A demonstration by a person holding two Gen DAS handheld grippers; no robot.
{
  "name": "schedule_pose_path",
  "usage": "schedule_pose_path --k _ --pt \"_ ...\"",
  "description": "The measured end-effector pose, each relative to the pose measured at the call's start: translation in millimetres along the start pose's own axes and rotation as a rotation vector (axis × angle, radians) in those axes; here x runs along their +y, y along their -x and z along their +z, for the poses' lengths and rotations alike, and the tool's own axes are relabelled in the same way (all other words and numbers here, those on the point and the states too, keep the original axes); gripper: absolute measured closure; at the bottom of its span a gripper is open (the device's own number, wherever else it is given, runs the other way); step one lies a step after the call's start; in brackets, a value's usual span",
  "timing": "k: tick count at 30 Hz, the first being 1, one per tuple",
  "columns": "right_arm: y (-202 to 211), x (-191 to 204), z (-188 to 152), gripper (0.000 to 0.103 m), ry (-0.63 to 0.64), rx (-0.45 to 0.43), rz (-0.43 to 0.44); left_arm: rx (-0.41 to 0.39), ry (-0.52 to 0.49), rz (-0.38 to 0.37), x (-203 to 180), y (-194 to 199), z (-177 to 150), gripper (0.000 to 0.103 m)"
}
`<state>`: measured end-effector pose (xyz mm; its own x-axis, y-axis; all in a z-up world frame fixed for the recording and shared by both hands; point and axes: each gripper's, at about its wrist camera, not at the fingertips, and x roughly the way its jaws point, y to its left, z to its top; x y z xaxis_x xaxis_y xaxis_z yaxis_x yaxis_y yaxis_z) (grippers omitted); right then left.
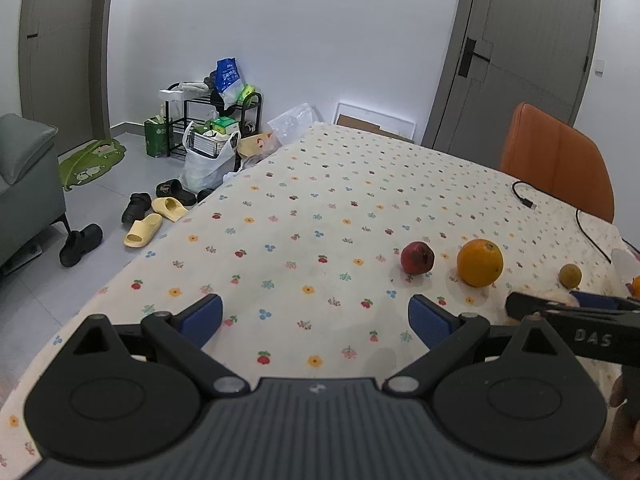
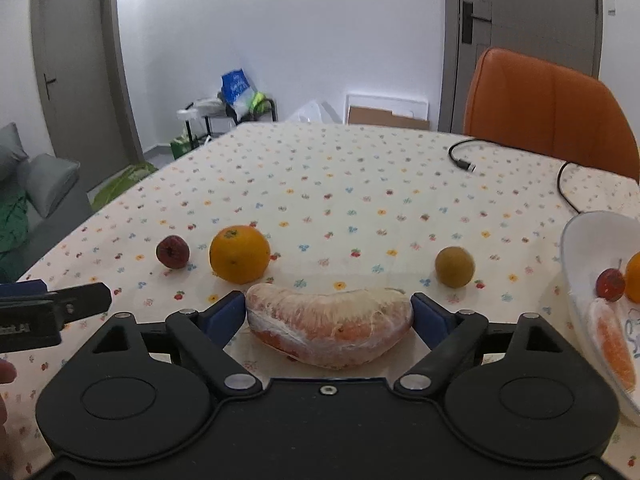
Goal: Organize fruits
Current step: 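Grasp the orange with the left tool while the right tool holds the pomelo segment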
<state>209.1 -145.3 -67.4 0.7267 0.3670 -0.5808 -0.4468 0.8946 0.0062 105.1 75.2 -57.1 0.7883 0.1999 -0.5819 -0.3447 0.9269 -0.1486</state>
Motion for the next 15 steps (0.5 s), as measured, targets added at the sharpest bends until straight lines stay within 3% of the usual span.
schedule_pose_path --k 5,15 --pt "13 -12 6 0.017 -0.025 -0.053 0.019 -0.021 -0.011 0.018 -8 2 2 0.005" --pt "29 -28 6 0.017 -0.040 -0.132 0.044 -0.071 -0.088 -0.020 -37 3 8 0.008"
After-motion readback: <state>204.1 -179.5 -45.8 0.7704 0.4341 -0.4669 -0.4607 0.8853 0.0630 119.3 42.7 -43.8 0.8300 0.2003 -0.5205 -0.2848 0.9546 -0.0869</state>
